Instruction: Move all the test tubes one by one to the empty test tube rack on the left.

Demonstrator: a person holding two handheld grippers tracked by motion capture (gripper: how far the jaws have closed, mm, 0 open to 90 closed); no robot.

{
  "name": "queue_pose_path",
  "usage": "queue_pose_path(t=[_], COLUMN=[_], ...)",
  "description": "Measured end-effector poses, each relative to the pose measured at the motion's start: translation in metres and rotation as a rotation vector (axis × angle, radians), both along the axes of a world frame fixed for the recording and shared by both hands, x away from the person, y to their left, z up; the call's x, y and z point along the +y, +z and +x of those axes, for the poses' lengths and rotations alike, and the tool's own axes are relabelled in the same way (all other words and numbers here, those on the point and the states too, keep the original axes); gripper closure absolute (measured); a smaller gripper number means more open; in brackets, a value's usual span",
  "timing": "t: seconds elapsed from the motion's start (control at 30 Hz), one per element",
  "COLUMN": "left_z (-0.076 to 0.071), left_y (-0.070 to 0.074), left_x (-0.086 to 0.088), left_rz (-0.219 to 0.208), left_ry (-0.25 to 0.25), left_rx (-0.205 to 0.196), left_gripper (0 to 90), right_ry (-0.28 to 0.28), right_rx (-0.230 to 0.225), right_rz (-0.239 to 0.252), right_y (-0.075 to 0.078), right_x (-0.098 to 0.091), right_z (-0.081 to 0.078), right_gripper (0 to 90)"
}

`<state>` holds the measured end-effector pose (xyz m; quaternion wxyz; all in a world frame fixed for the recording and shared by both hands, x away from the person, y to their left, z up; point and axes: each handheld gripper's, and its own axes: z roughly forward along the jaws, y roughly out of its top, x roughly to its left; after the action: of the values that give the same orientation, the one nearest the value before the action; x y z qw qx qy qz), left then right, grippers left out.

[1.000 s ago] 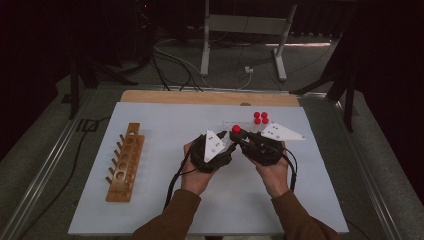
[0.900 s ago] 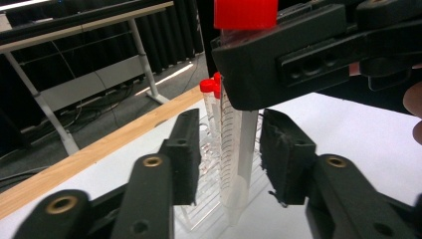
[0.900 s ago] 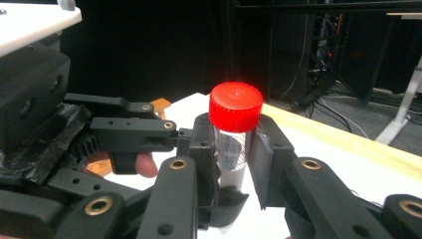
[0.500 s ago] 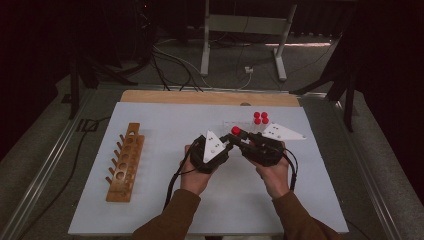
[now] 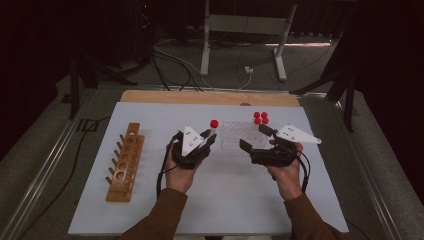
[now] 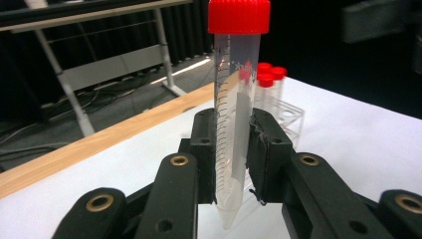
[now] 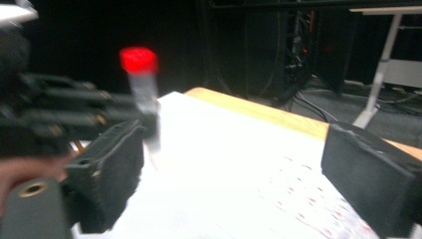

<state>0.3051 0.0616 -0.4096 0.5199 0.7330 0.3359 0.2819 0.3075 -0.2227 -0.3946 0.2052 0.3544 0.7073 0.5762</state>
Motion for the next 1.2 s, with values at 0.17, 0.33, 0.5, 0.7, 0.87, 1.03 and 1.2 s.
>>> queue_pose_path(t=[0.17,0.33,0.5,0.7,0.87,1.03,1.2], left_z=[-0.001,-0.001,0.000,0.002,0.005,0.008,0.013], left_y=[0.002,0.006,0.014,0.022,0.024,0.022,0.016], left_x=[0.029,0.053,0.088,0.120,0.142,0.158,0.178], left_rz=[-0.036,-0.064,-0.081,-0.083,-0.074,-0.067,-0.074], left_ry=[0.047,0.083,0.121,0.141,0.171,0.190,0.221], left_rx=[0.008,0.009,-0.002,-0.021,-0.027,-0.026,-0.006], left_gripper=[75.9,75.9,75.8,75.8,75.8,75.8,75.7], right_ry=[-0.038,-0.059,-0.080,-0.096,-0.107,-0.112,-0.117], right_rx=[0.014,0.019,0.021,0.033,0.036,0.032,0.030], right_rz=[-0.026,-0.043,-0.046,-0.050,-0.051,-0.055,-0.048], right_y=[-0.011,-0.019,-0.027,-0.034,-0.038,-0.039,-0.038], right_x=[-0.010,-0.019,-0.028,-0.037,-0.043,-0.047,-0.049], right_z=[0.000,-0.003,-0.008,-0.011,-0.012,-0.014,-0.014], right_gripper=[1.8,0.9,0.9,0.9,0.9,0.9,0.9])
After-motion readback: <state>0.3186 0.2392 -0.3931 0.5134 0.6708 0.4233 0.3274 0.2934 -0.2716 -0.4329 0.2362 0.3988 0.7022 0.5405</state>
